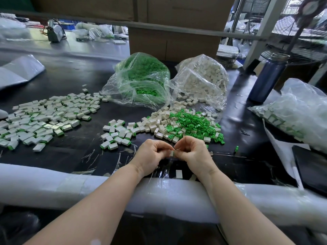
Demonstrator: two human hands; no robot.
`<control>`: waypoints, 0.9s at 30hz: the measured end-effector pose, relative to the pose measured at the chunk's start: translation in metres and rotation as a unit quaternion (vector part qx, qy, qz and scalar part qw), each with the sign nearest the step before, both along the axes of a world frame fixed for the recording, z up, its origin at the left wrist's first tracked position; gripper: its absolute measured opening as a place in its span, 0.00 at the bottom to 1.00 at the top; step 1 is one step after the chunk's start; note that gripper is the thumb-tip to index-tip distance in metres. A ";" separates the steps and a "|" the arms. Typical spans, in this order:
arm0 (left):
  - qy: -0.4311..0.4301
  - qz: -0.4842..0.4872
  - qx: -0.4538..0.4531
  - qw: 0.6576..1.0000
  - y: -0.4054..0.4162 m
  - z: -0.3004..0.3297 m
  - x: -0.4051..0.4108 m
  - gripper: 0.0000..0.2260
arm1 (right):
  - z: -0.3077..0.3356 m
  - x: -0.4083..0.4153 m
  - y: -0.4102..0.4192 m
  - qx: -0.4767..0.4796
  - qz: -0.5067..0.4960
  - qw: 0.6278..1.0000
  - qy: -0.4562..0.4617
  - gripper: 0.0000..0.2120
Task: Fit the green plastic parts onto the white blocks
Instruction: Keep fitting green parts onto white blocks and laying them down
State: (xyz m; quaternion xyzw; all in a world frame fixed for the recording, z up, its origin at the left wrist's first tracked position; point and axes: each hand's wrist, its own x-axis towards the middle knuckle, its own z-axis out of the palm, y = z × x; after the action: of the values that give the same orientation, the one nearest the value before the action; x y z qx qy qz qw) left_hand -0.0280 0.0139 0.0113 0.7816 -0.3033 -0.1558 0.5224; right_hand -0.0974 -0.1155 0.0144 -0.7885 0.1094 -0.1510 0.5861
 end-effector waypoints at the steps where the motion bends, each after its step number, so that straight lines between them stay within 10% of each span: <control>1: -0.004 -0.003 0.006 1.000 0.000 0.000 0.000 0.05 | 0.000 0.000 0.000 -0.005 0.003 1.000 0.003 0.13; 17: -0.082 0.013 0.008 0.997 -0.002 -0.004 -0.001 0.09 | -0.006 0.004 -0.003 0.066 -0.036 0.997 -0.016 0.07; 27: 0.010 0.017 -0.030 0.999 -0.001 -0.003 0.004 0.06 | -0.007 0.004 -0.004 0.076 -0.042 0.996 -0.026 0.04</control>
State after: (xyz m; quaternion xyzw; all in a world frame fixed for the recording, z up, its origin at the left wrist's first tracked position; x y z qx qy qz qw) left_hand -0.0244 0.0131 0.0083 0.7688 -0.2893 -0.1455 0.5515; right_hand -0.0938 -0.1194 0.0075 -0.7323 0.1379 -0.1875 0.6399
